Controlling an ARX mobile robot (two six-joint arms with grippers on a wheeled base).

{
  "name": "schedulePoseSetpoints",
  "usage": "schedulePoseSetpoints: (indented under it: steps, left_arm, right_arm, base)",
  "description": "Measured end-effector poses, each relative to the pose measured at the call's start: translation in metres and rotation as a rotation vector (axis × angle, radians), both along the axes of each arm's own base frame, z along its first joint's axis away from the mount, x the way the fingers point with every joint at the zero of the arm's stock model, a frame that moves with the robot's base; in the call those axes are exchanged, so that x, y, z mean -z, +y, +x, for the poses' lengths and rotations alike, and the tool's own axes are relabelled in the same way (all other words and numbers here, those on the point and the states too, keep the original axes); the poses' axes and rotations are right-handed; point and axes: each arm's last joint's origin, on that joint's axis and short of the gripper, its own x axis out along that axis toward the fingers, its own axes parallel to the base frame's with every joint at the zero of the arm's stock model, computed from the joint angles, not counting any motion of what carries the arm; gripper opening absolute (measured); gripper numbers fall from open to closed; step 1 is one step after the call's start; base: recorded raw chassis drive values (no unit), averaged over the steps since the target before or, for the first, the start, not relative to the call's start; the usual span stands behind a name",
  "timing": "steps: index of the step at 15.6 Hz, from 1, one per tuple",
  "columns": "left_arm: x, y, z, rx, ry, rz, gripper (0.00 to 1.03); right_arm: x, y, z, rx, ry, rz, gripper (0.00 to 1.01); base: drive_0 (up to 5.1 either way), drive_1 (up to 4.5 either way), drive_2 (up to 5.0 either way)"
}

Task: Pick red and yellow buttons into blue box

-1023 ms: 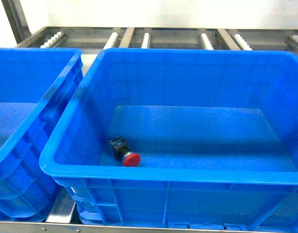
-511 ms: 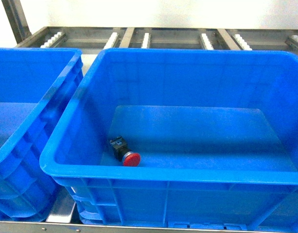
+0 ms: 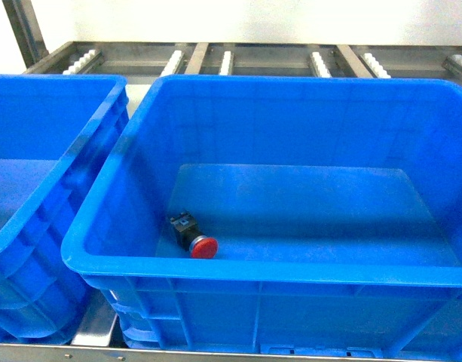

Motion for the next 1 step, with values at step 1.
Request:
schedulePoseSetpoints:
  steps: [1]
  left_arm:
    - [0.0, 0.0, 0.0, 0.0, 0.0, 0.0, 0.98]
  right_arm:
    - [0.0, 0.0, 0.0, 0.0, 0.0, 0.0, 0.98]
  base:
    - [0.0, 0.0, 0.0]
